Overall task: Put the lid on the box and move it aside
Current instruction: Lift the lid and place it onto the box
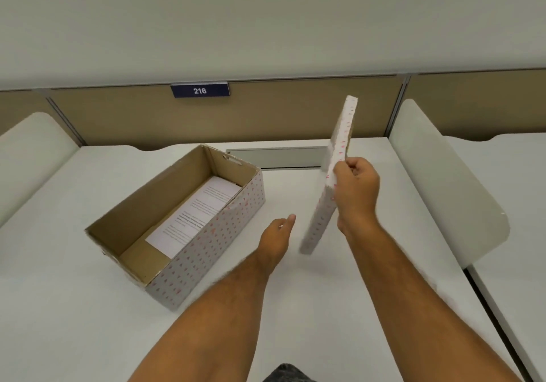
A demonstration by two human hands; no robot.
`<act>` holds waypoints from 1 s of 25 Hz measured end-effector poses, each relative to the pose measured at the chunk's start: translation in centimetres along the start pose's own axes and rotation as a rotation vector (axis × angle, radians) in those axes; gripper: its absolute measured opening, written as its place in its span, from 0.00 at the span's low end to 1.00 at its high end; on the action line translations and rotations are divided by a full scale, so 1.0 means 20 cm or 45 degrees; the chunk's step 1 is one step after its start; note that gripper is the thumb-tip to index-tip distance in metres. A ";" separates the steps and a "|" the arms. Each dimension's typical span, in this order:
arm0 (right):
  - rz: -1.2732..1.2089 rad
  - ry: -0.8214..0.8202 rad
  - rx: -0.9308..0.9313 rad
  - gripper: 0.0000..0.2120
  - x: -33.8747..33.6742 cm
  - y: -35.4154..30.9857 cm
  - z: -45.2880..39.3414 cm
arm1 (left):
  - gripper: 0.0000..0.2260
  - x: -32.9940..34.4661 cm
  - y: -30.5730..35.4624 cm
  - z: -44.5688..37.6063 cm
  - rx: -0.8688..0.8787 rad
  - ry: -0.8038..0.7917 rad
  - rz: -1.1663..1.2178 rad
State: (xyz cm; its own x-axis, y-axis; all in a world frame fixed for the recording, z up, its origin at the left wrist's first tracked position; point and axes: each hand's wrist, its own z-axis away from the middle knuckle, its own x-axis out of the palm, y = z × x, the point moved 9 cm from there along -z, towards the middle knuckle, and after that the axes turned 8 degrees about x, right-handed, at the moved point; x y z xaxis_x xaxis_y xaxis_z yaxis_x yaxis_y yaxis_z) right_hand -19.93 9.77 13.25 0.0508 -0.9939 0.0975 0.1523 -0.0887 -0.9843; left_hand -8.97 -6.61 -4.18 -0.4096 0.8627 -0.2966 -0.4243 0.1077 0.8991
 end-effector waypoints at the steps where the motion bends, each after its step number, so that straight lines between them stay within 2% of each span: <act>1: -0.133 -0.049 0.065 0.06 0.02 -0.03 0.04 | 0.27 0.00 0.04 -0.01 -0.036 -0.053 0.139; 3: -0.310 -0.172 0.159 0.07 0.08 -0.10 0.13 | 0.24 -0.06 0.14 -0.05 -0.045 -0.123 0.383; 5: -0.401 -0.302 0.206 0.07 0.16 -0.16 0.22 | 0.27 -0.20 0.24 -0.08 -0.006 -0.152 0.502; 8: -0.503 -0.566 0.258 0.11 0.28 -0.21 0.33 | 0.27 -0.49 0.39 -0.16 0.120 -0.160 0.410; 11: -0.229 -0.756 0.310 0.19 0.43 -0.15 0.42 | 0.27 -0.92 0.49 -0.25 0.197 -0.074 0.160; 14: 0.203 -0.739 0.372 0.26 0.61 0.08 0.52 | 0.35 -1.36 0.51 -0.29 0.296 -0.023 -0.310; 18: 0.403 -0.686 0.445 0.27 0.88 0.46 0.71 | 0.43 -1.78 0.39 -0.30 0.350 0.021 -0.787; 22: 0.646 -0.647 0.451 0.27 1.02 0.72 0.84 | 0.44 -1.99 0.16 -0.30 0.329 0.025 -1.007; 25: 0.678 -0.592 0.448 0.27 1.03 0.81 0.88 | 0.42 -2.05 -0.01 -0.24 0.335 0.069 -1.029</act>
State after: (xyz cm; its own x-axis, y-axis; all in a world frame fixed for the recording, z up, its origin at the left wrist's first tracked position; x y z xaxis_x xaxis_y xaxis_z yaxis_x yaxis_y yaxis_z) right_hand 0.94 -11.07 1.96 0.6004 -0.7609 -0.2463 0.2911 0.4947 -0.8189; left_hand 3.96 -44.41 6.31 -0.1022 0.4470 -0.8887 -0.4039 0.7978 0.4478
